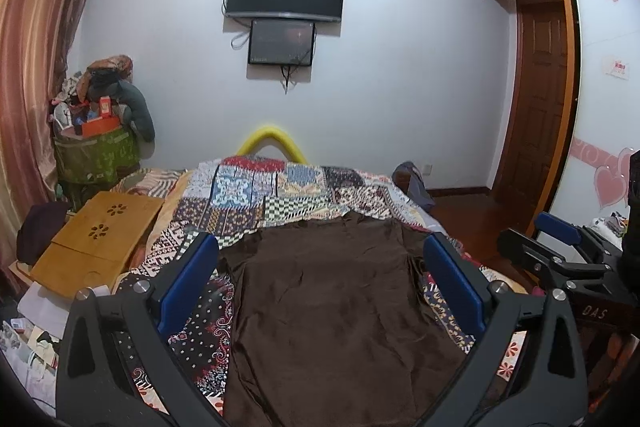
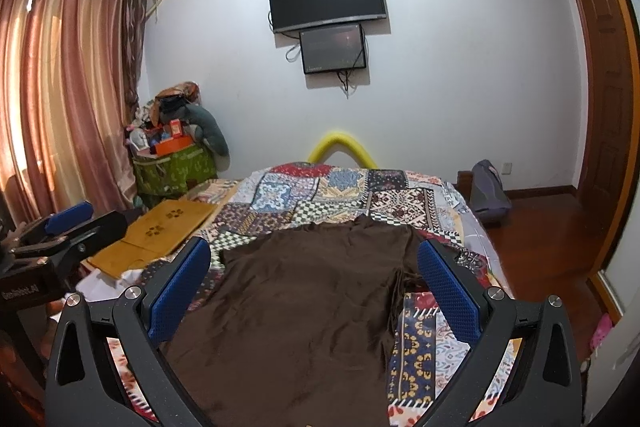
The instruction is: Fold small clothes
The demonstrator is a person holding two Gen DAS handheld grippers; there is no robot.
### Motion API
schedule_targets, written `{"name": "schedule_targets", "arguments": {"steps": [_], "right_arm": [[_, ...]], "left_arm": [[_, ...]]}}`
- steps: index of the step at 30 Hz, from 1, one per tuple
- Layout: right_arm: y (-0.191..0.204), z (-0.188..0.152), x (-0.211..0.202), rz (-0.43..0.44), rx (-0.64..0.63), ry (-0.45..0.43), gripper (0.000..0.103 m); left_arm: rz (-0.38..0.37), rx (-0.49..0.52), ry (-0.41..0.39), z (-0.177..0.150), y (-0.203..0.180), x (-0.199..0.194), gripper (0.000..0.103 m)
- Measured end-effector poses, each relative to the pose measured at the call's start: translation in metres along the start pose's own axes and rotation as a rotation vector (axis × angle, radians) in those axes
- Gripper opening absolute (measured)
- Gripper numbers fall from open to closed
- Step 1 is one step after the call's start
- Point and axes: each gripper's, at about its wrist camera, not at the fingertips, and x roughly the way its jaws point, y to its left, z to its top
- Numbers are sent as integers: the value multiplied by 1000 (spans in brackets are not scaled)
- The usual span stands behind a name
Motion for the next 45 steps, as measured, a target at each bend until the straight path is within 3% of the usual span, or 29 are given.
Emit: {"name": "schedule_targets", "arguments": {"steps": [7, 10, 13, 17, 19, 24, 27, 31, 33, 35, 36, 42, 45], "right_arm": [[-13, -5, 51, -21, -45, 56, 103], [-18, -4, 74, -27, -73, 82, 103], [-24, -3, 96, -19, -93, 114, 103], [-32, -3, 122, 28, -100, 158, 91], [-35, -3, 138, 49, -92, 195, 81], [-40, -4, 183, 68, -98, 267, 73], [-44, -10, 206, 74, -115, 318, 63], [-50, -21, 239, 82, -138, 402, 51], [-55, -28, 254, 73, -133, 439, 38], [-62, -33, 267, 80, -106, 478, 36], [-65, -35, 272, 85, -95, 495, 33], [-77, -50, 290, 108, -69, 588, 31], [-81, -54, 292, 117, -63, 589, 31]], "left_arm": [[5, -105, 126, 6, 46, 80, 103], [94, -113, 206, 7, 72, 124, 103], [163, -124, 235, 5, 97, 160, 103], [200, -123, 323, -3, 131, 210, 102], [192, -134, 376, -12, 147, 233, 96], [219, -150, 529, -39, 173, 285, 78], [202, -161, 607, -55, 180, 307, 72], [108, -240, 690, -74, 186, 329, 67], [65, -284, 711, -80, 187, 336, 57], [30, -334, 737, -87, 187, 344, 35], [7, -362, 750, -89, 188, 348, 32], [-66, -467, 757, -95, 198, 370, 29], [-98, -529, 758, -97, 208, 386, 29]]}}
